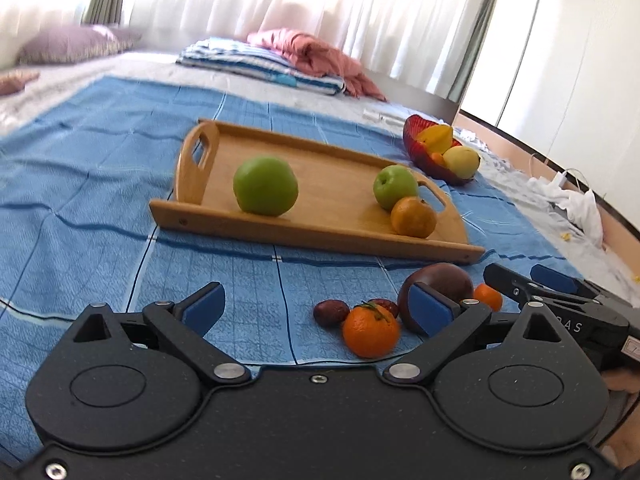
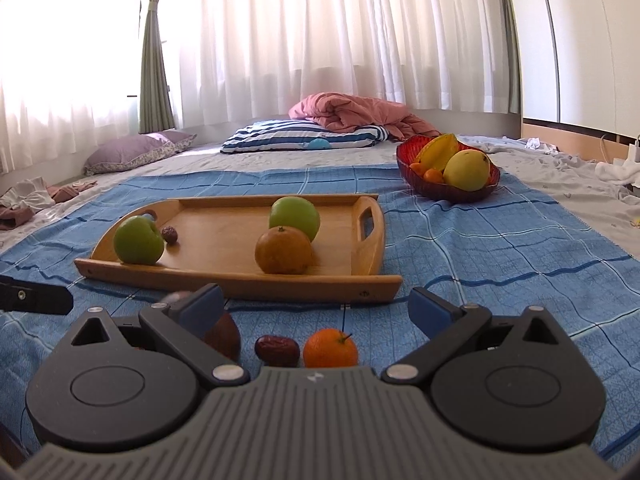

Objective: Organize fruits
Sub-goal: 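Withdraw both tools from the tray toward the loose fruits on the blanket, then close the left gripper on a tangerine while the right gripper closes on a red date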

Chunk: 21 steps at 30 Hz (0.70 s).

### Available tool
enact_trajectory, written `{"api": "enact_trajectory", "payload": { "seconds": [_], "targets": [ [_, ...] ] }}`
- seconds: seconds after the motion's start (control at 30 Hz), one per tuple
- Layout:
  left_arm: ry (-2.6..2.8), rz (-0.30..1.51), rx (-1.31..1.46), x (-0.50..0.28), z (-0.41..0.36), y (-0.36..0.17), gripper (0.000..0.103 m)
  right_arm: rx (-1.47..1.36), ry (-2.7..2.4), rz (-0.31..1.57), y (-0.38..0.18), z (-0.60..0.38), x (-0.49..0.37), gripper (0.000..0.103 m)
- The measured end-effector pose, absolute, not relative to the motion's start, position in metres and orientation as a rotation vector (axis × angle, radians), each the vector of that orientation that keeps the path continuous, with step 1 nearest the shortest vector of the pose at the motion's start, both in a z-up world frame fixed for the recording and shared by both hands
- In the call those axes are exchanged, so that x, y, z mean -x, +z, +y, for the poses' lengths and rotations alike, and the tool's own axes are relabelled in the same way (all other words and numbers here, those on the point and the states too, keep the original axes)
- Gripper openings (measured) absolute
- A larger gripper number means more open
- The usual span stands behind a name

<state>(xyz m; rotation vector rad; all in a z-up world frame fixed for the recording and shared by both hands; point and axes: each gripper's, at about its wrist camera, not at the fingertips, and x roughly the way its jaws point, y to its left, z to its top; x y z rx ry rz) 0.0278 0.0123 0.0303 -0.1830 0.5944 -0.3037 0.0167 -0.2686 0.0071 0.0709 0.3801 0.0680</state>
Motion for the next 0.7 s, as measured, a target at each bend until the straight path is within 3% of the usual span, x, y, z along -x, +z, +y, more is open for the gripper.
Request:
{"api": "enact_trajectory", "payload": {
  "seconds": [0.5,0.57,0.7],
  "targets": [
    [-0.361,0.581,0.095,-0.012,-0.023,0.014,0.098,0.02,0.057,0.366,-0.004,-0.253,-0.007,0.101],
    [-0.373,0.588,0.087,-0.01,-0.025,0.012,0.095,0.027,0.055,0.365,-0.006,-0.251,-0.005,0.1],
    [-0.38,0.599,0.085,-0.01,-0.029,0.011,0.078,0.017,0.053,0.373,-0.008,-0.253,-0.002,0.092]
  ]
}}
